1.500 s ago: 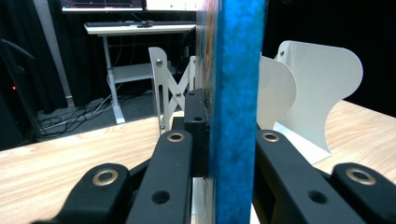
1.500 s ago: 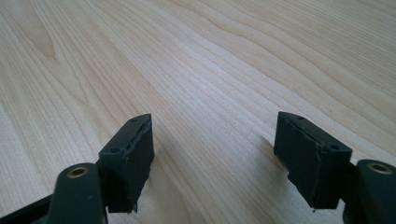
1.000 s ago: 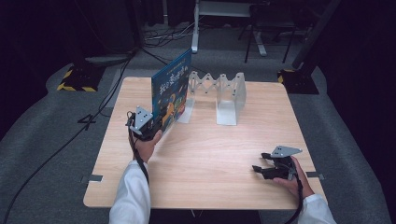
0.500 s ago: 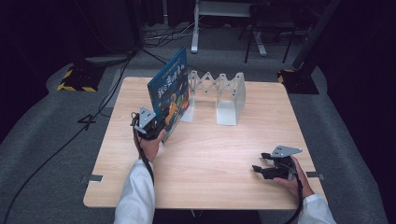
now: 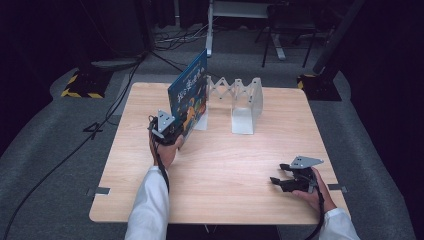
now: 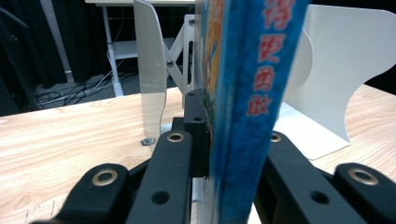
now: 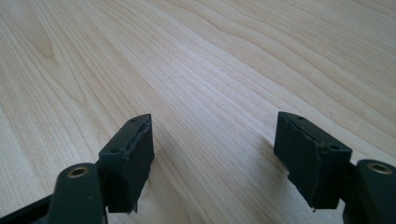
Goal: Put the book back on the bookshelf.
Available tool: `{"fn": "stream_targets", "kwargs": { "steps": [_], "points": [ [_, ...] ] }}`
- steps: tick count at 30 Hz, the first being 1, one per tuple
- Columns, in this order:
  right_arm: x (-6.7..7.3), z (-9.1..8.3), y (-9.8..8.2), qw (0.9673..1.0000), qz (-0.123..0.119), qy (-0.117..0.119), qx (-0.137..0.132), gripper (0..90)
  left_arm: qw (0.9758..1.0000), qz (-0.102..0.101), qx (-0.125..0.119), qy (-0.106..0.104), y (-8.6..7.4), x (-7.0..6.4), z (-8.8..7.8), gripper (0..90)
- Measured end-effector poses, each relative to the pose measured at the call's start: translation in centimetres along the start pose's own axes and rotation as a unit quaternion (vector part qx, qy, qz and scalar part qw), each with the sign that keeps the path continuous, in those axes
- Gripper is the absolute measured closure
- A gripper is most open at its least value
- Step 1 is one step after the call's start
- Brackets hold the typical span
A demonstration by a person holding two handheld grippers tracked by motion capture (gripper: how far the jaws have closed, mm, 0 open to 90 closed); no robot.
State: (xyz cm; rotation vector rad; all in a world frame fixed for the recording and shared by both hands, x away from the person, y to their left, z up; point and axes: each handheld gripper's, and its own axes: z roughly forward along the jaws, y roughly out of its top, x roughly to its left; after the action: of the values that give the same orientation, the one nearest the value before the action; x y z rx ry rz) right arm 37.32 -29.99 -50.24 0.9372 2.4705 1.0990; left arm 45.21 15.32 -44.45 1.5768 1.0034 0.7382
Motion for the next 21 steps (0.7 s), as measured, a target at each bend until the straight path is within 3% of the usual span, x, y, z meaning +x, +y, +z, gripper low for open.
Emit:
{"fn": "stream_targets", "kwargs": {
  "steps": [13, 19, 21],
  "points": [
    [0.1, 0.0, -0.1, 1.0000, -0.003, -0.003, 0.000, 29.1, 1.0000, 0.005, 0.007, 0.003, 0.7, -0.2, 1.9, 81.7],
    [0.1, 0.0, -0.1, 1.0000, -0.004, -0.002, 0.000, 28.5, 0.9998, -0.004, 0.011, 0.015, 1.0, -0.2, 2.8, 80.6],
    [0.1, 0.0, -0.1, 1.0000, -0.005, -0.002, 0.000, 28.4, 0.9996, 0.004, 0.015, 0.024, 1.1, -0.1, 3.0, 80.0]
  ]
}}
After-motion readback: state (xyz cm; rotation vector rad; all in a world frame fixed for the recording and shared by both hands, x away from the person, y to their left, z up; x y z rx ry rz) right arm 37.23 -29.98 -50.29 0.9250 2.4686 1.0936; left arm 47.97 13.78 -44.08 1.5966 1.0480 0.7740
